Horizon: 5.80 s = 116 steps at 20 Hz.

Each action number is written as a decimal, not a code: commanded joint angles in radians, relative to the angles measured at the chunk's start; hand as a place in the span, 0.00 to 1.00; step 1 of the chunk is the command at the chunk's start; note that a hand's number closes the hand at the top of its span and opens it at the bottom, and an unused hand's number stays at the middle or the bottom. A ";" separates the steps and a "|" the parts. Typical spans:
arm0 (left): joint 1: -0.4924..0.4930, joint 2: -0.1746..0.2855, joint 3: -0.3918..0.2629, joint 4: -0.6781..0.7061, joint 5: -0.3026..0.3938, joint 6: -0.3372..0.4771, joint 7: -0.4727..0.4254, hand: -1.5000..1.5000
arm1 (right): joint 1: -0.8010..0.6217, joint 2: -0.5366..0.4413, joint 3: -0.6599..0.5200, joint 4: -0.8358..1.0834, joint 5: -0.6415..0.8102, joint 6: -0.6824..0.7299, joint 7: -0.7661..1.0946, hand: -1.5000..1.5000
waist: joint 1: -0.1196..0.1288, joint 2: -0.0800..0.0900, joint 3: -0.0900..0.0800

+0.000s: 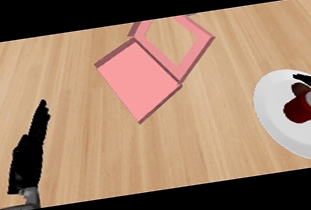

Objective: Pick the can from the plate and place it in the cardboard box

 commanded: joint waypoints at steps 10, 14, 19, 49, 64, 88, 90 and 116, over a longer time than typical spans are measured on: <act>0.064 -0.054 0.006 -0.093 -0.051 -0.058 0.036 0.50 | 0.001 0.037 -0.043 0.062 0.065 0.035 -0.100 1.00 | 0.001 -0.001 0.000; 0.029 -0.009 0.077 -0.027 -0.004 -0.098 -0.005 0.50 | -0.022 0.074 -0.005 0.022 0.198 -0.175 -0.062 1.00 | 0.000 -0.001 0.000; -0.023 -0.028 0.092 -0.004 -0.027 -0.100 0.014 0.50 | -0.070 0.041 -0.048 0.088 0.221 -0.200 -0.145 1.00 | 0.000 0.000 0.000; 0.073 -0.080 0.074 -0.049 -0.075 -0.093 -0.055 0.50 | -0.361 0.587 0.187 -0.485 0.257 -0.298 0.318 1.00 | 0.010 -0.002 0.000; -0.050 -0.108 0.084 0.030 -0.095 -0.093 -0.006 0.50 | -0.886 0.592 0.192 0.168 0.161 -0.468 0.433 1.00 | 0.021 0.005 0.000; -0.088 -0.124 0.045 0.009 -0.117 -0.117 0.019 0.50 | -1.071 0.592 0.224 0.858 -0.258 -0.929 0.156 0.00 | 0.090 0.025 0.001; -0.045 -0.114 0.049 0.013 -0.114 -0.125 -0.032 0.50 | -1.095 0.592 0.162 0.829 -0.293 -1.027 0.146 0.00 | 0.094 0.025 0.001; -0.028 -0.071 0.140 -0.025 -0.071 -0.149 0.036 0.50 | -0.665 0.201 -0.207 0.556 -0.670 -0.692 -0.242 0.00 | -0.007 -0.002 0.000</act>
